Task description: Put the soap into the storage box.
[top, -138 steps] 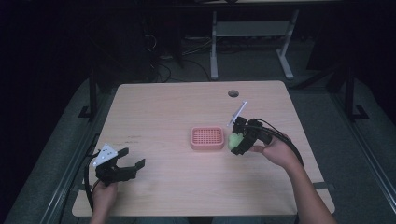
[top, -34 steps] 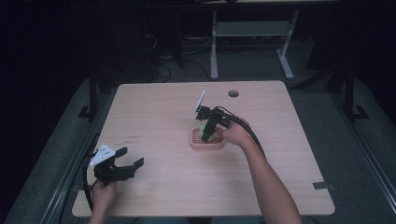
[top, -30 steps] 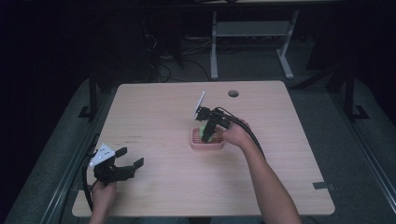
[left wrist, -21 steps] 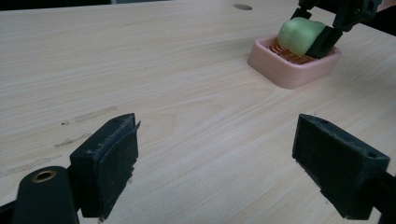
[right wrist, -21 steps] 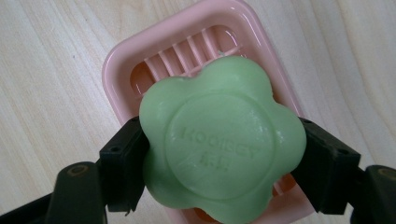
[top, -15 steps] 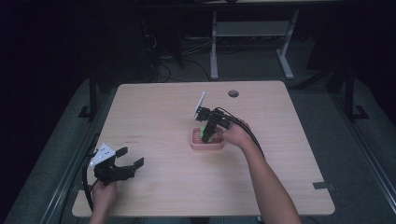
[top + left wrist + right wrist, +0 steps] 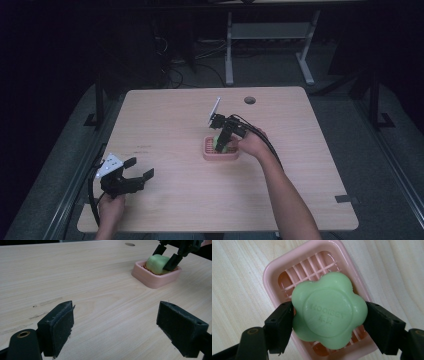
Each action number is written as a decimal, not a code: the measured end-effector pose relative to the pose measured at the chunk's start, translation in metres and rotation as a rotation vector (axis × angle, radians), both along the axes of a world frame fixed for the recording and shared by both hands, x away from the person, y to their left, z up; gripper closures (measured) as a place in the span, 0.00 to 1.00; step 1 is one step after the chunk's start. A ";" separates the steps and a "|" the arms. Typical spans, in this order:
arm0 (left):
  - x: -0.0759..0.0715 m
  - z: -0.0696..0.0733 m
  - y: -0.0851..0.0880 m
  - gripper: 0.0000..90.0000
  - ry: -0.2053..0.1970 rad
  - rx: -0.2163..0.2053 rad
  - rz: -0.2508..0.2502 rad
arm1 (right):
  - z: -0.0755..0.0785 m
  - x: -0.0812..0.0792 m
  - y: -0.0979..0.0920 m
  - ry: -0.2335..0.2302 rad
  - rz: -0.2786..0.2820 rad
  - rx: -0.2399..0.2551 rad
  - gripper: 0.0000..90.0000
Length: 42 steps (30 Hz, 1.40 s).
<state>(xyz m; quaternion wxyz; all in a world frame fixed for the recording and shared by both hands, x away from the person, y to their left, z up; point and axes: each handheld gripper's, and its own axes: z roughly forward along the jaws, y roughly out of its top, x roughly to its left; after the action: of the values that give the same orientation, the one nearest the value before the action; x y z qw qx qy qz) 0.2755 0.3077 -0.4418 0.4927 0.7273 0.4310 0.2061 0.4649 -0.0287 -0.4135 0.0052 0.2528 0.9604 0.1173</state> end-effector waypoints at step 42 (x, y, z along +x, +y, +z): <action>0.001 -0.001 -0.002 0.16 0.005 0.015 -0.008 | 0.037 -0.014 -0.041 -0.024 -0.050 0.114 0.30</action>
<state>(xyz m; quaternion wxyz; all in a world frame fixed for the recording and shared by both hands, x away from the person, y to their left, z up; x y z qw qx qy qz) 0.2762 0.3057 -0.4426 0.4869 0.7334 0.4275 0.2055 0.4513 -0.0696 -0.3762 0.0051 0.2751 0.9454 0.1749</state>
